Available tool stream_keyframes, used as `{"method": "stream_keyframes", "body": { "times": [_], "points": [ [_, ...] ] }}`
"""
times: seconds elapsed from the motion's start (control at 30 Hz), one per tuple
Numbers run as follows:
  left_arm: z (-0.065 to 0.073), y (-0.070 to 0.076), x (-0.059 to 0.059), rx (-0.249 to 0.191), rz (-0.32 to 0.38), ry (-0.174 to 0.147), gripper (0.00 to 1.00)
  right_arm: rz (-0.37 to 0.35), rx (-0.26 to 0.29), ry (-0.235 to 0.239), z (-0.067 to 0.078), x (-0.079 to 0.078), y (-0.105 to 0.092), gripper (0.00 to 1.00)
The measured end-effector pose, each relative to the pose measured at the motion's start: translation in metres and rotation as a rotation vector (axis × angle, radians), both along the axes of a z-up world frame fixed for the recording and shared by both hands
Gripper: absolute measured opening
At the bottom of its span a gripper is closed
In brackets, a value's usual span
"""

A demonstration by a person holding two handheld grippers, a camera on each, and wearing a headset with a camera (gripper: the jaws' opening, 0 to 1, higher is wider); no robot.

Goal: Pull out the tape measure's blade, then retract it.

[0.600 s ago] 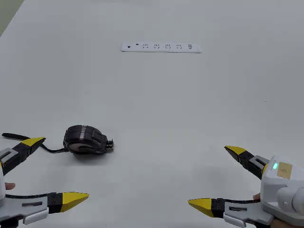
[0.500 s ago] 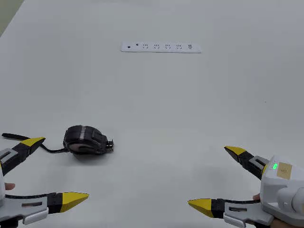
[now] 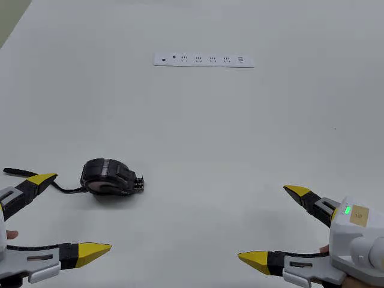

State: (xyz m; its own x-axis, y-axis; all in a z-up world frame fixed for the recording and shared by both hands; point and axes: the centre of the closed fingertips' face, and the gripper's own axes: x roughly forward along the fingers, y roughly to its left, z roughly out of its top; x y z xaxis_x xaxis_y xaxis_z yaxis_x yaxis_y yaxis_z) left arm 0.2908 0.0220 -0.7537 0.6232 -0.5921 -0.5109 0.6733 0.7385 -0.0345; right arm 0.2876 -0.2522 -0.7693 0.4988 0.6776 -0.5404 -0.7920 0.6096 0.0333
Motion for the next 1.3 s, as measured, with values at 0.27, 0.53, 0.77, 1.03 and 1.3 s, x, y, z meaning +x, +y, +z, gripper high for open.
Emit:
{"method": "stream_keyframes", "body": {
  "times": [0.27, 0.53, 0.77, 1.03, 1.3],
  "points": [
    [0.0005, 0.0019, 0.0009, 0.001, 0.007, -0.001, 0.99, 0.005, -0.004, 0.002, -0.0009, -0.0004, -0.0003, 0.95],
    [0.0008, 0.0029, 0.001, 0.003, 0.005, 0.003, 0.99, 0.007, -0.006, 0.004, -0.0006, 0.0007, -0.0006, 0.94],
    [0.0006, 0.0055, 0.0017, 0.005, 0.008, 0.003, 0.99, 0.015, -0.01, 0.007, -0.001, 0.0008, -0.0002, 0.94],
    [-0.0005, 0.0062, 0.0027, 0.009, 0.003, 0.007, 0.98, 0.03, -0.019, 0.02, -0.0031, 0.0, 0.0004, 0.93],
    [-0.0031, 0.005, 0.0088, 0.022, -0.031, 0.02, 0.97, 0.052, -0.032, 0.026, -0.0079, 0.0042, 0.0005, 0.93]
  ]
}}
